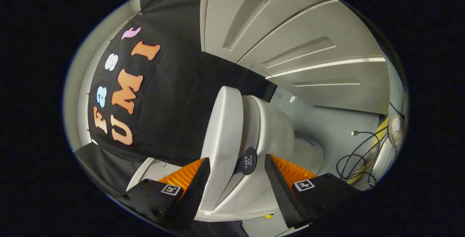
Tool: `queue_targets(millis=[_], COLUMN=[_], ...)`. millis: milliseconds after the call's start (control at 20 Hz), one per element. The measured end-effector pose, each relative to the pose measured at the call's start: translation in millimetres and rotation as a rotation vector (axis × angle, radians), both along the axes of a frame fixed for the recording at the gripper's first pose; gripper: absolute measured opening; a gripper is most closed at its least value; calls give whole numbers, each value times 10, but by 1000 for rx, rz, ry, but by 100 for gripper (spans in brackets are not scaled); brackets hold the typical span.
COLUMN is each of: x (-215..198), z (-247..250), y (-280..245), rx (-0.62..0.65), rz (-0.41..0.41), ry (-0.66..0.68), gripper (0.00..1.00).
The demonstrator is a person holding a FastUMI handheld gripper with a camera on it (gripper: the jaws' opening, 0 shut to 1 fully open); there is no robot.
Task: Open the toilet lid.
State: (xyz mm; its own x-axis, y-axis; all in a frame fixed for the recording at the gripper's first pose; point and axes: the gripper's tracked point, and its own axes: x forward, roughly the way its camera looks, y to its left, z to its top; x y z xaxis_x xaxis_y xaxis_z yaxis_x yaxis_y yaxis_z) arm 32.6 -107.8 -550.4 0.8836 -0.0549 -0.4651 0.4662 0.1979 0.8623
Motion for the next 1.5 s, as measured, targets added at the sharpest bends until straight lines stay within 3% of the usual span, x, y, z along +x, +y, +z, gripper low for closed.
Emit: queue_targets(millis=[200, 250, 300, 350, 400, 500, 550, 850, 1050, 1500], x=[-41, -33, -43, -37, -15, 30, 32, 37, 111, 224], z=[-108, -141, -153, -175, -204, -129, -164, -158, -95, 145], y=[-44, -39, -30, -18, -23, -34, -44, -43, 56, 75], rx=[78, 86, 95, 97, 101, 120, 110, 217, 174, 129], rz=[-53, -54, -49, -44, -41, -43, -44, -82, -12, -7], ry=[-24, -24, -27, -26, -23, -50, -36, -53, -7, 2], gripper=[76, 65, 61, 47, 45, 27, 13, 8, 8, 7])
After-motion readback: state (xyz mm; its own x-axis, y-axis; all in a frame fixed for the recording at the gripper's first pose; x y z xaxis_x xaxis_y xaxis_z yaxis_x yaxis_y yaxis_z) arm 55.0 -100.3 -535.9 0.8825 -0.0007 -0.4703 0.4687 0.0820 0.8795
